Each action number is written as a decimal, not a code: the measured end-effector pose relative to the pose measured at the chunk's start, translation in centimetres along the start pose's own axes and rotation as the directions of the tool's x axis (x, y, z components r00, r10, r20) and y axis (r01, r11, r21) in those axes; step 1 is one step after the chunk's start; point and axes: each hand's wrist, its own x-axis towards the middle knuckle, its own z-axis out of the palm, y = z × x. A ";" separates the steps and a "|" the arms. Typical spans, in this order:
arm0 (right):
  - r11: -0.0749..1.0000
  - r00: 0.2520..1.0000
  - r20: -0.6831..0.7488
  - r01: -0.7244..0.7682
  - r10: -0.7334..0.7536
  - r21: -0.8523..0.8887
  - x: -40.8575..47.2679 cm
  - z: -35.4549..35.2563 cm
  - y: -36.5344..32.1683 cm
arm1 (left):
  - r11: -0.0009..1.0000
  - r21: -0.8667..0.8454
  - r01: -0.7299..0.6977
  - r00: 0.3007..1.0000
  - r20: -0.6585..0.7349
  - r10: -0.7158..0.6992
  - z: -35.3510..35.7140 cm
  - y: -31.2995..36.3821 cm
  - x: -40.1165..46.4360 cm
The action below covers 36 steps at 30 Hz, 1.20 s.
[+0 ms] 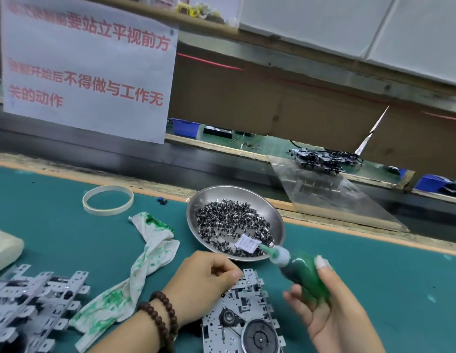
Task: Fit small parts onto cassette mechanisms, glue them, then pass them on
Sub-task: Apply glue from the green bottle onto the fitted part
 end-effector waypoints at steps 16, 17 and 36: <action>0.740 0.977 0.120 0.211 -0.174 -0.639 1.4 -3.7 -0.2 | 0.993 -0.085 -0.081 0.982 -0.177 0.065 -0.6 3.2 -1.1; 0.679 0.982 0.083 0.179 -0.172 -0.712 1.5 -3.6 0.1 | 0.992 -0.084 -0.095 0.981 -0.177 0.079 -0.5 3.6 -1.2; 0.835 0.999 0.042 0.049 -0.030 -0.548 1.0 -2.3 -10.9 | 0.978 -0.030 -0.206 0.977 0.044 0.207 2.7 15.5 11.5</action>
